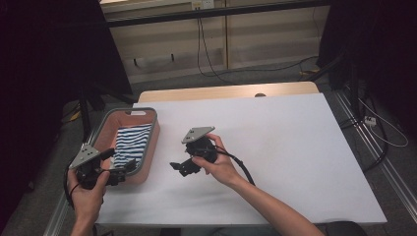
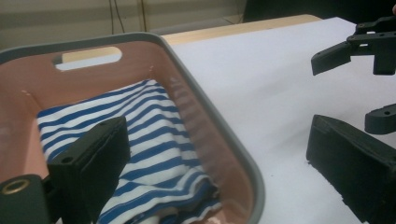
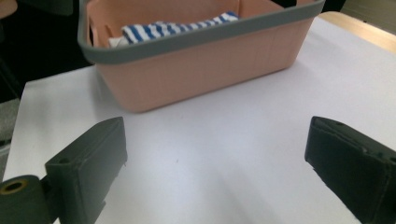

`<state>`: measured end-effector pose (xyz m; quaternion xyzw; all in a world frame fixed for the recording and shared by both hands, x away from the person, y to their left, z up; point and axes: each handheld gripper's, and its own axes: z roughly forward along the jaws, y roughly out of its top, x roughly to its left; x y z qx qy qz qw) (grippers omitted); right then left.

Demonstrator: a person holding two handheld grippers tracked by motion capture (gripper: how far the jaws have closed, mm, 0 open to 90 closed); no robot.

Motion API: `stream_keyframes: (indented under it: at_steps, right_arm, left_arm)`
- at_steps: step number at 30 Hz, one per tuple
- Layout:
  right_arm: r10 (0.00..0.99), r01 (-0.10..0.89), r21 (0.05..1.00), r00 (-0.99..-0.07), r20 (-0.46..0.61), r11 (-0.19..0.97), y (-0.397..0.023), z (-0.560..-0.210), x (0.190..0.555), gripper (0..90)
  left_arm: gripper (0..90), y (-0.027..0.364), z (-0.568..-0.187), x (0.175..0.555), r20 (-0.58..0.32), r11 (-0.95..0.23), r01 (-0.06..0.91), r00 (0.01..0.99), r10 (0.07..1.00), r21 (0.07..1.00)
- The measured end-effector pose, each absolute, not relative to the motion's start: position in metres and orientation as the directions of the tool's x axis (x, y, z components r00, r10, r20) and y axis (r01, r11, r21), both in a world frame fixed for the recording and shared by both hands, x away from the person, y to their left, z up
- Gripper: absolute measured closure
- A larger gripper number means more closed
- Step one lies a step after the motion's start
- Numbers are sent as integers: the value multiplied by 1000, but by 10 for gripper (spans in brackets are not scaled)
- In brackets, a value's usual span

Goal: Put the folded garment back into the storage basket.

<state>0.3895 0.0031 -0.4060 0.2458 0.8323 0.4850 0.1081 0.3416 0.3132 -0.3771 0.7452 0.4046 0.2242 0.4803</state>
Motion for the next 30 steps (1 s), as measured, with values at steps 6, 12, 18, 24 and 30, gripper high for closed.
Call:
stream_keyframes:
  at_steps: [6,12,18,24,30]
  right_arm:
    - [524,305,848,-851,38,433,-7,-408,381,53]
    - [542,313,848,-839,36,428,-20,-410,378,54]
    - [582,330,844,-813,26,423,-42,-411,374,59]
    - [610,343,842,-792,20,417,-62,-412,369,58]
    - [638,360,836,-769,16,414,-78,-418,365,49]
  left_arm:
    - [66,297,-379,344,-76,-200,398,578,813,895]
    - [66,279,-379,345,-51,-245,386,618,785,889]
    - [62,255,-381,345,4,-302,350,647,762,887]
    - [62,236,-389,350,29,-345,356,658,753,869]
    - [62,220,-397,352,7,-348,365,683,731,864]
